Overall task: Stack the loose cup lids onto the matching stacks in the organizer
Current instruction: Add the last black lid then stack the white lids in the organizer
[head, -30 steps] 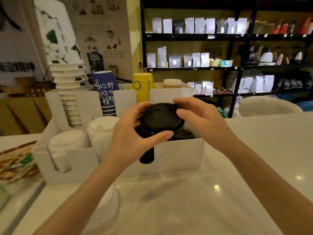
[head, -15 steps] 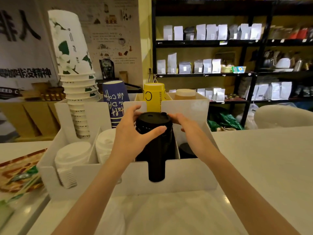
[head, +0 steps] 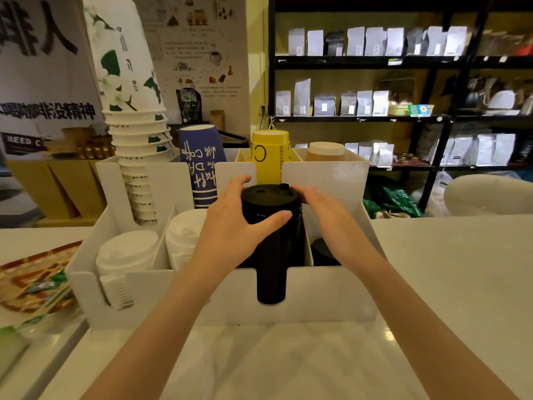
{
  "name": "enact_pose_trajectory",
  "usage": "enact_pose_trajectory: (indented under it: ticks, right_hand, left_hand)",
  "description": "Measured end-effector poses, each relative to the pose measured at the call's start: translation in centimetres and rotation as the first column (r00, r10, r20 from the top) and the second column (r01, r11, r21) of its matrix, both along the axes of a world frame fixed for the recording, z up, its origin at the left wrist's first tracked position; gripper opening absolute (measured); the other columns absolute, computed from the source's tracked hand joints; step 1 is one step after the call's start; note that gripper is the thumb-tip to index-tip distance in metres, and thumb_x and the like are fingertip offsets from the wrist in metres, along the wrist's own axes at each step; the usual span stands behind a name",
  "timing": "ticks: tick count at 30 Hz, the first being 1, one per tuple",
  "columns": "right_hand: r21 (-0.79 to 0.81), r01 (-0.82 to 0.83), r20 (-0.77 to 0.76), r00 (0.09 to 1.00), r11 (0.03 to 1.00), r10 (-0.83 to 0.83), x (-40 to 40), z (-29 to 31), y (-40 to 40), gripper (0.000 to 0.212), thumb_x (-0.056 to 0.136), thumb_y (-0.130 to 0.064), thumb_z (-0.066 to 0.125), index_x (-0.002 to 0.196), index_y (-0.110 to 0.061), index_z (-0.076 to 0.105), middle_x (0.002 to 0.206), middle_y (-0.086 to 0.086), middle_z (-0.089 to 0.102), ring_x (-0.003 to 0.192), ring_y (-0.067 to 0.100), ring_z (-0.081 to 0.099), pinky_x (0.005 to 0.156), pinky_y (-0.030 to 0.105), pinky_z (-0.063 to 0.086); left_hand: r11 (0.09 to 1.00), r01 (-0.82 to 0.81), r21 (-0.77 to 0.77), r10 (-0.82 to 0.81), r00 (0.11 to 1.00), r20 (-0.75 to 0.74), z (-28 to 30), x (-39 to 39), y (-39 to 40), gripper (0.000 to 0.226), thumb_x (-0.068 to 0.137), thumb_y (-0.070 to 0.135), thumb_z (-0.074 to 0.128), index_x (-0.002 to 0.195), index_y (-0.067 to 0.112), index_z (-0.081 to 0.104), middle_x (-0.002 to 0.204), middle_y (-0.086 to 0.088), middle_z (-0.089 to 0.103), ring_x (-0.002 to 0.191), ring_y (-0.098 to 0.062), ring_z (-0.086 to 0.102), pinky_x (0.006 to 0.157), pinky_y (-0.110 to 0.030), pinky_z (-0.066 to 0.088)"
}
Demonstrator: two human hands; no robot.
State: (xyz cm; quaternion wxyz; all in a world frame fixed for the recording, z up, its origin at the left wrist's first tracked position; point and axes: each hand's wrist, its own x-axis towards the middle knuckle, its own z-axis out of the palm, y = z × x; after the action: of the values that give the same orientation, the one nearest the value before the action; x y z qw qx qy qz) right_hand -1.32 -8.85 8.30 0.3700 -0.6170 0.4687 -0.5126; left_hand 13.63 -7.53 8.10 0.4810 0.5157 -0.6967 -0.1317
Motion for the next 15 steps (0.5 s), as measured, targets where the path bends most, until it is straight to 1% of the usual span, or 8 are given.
enact_pose_trajectory:
  ticks: [1,3,5,6,8,11,13,15]
  right_hand:
    - [-0.018,-0.012,-0.043,0.999,1.0,0.012,-0.2,-0.1,0.1,0.033,0.093,-0.033,0.037,0.122,-0.021,0.047,0.085,-0.022,0.043,0.091,0.001,0.045,0.084,0.02,0.033]
    - [-0.071,-0.06,-0.094,0.994,0.996,0.054,-0.6,-0.3,0.8,0.029,0.093,-0.037,0.034,0.114,-0.029,0.052,0.093,-0.024,0.05,0.092,-0.006,0.046,0.08,0.012,0.034]
    - [-0.083,-0.085,-0.091,0.993,0.993,0.078,-0.9,-0.4,1.3,0.02,0.093,-0.038,0.034,0.098,-0.041,0.053,0.096,-0.021,0.055,0.096,-0.004,0.05,0.082,0.014,0.036]
    - [-0.093,-0.091,-0.091,0.992,0.992,0.082,-1.0,-0.4,1.3,0.019,0.093,-0.037,0.034,0.095,-0.043,0.052,0.098,-0.019,0.056,0.099,-0.002,0.051,0.085,0.016,0.037]
    - [-0.099,-0.102,-0.099,0.991,0.99,0.092,-1.1,-0.5,1.2,0.022,0.093,-0.037,0.034,0.104,-0.041,0.052,0.101,-0.02,0.056,0.101,-0.003,0.05,0.088,0.014,0.036]
    - [-0.084,-0.121,-0.107,0.988,0.989,0.112,-1.2,-0.5,1.1,0.035,0.093,-0.037,0.033,0.122,-0.029,0.051,0.105,-0.02,0.054,0.103,-0.005,0.047,0.09,0.014,0.034]
    - [-0.082,-0.124,-0.107,0.988,0.989,0.115,-1.2,-0.6,1.0,0.031,0.093,-0.037,0.033,0.118,-0.032,0.05,0.101,-0.025,0.053,0.1,-0.008,0.046,0.088,0.011,0.033]
    - [-0.092,-0.12,-0.114,0.987,0.988,0.11,-1.1,-0.7,1.0,0.026,0.093,-0.037,0.033,0.112,-0.038,0.05,0.099,-0.028,0.052,0.098,-0.009,0.046,0.088,0.013,0.033]
  left_hand:
    - [0.999,0.025,0.022,-0.024,1.0,-0.009,0.1,0.2,0.0,0.079,0.065,0.043,0.071,0.132,0.026,0.031,0.134,0.0,0.049,0.115,-0.01,0.043,0.09,-0.021,0.034]
    - [0.995,0.067,0.07,-0.065,0.997,-0.037,0.3,0.5,-0.1,0.079,0.065,0.04,0.073,0.132,0.027,0.032,0.135,0.001,0.048,0.111,-0.006,0.041,0.089,-0.021,0.035]
    - [0.99,0.091,0.111,-0.084,0.994,-0.062,0.4,0.7,-0.1,0.078,0.065,0.037,0.073,0.131,0.027,0.033,0.136,0.001,0.047,0.109,-0.005,0.039,0.086,-0.021,0.036]
    - [0.988,0.095,0.124,-0.087,0.994,-0.068,0.4,0.8,-0.1,0.077,0.066,0.037,0.073,0.131,0.028,0.033,0.136,0.001,0.047,0.108,-0.005,0.04,0.085,-0.02,0.036]
    - [0.988,0.086,0.128,-0.078,0.995,-0.066,0.3,0.7,0.0,0.077,0.066,0.039,0.073,0.131,0.027,0.033,0.133,0.002,0.048,0.107,-0.006,0.04,0.083,-0.019,0.036]
    - [0.994,0.058,0.097,-0.058,0.998,-0.006,0.3,0.4,0.4,0.075,0.069,0.041,0.069,0.132,0.025,0.032,0.123,0.008,0.048,0.105,-0.005,0.041,0.08,-0.015,0.036]
    - [0.995,0.062,0.079,-0.065,0.997,0.038,0.2,0.2,0.7,0.07,0.073,0.041,0.065,0.133,0.023,0.031,0.121,0.007,0.047,0.107,-0.008,0.043,0.083,-0.019,0.038]
    - [0.994,0.077,0.077,-0.081,0.995,0.057,0.0,0.1,0.9,0.067,0.077,0.041,0.061,0.134,0.023,0.029,0.129,0.003,0.047,0.115,-0.014,0.044,0.091,-0.024,0.04]
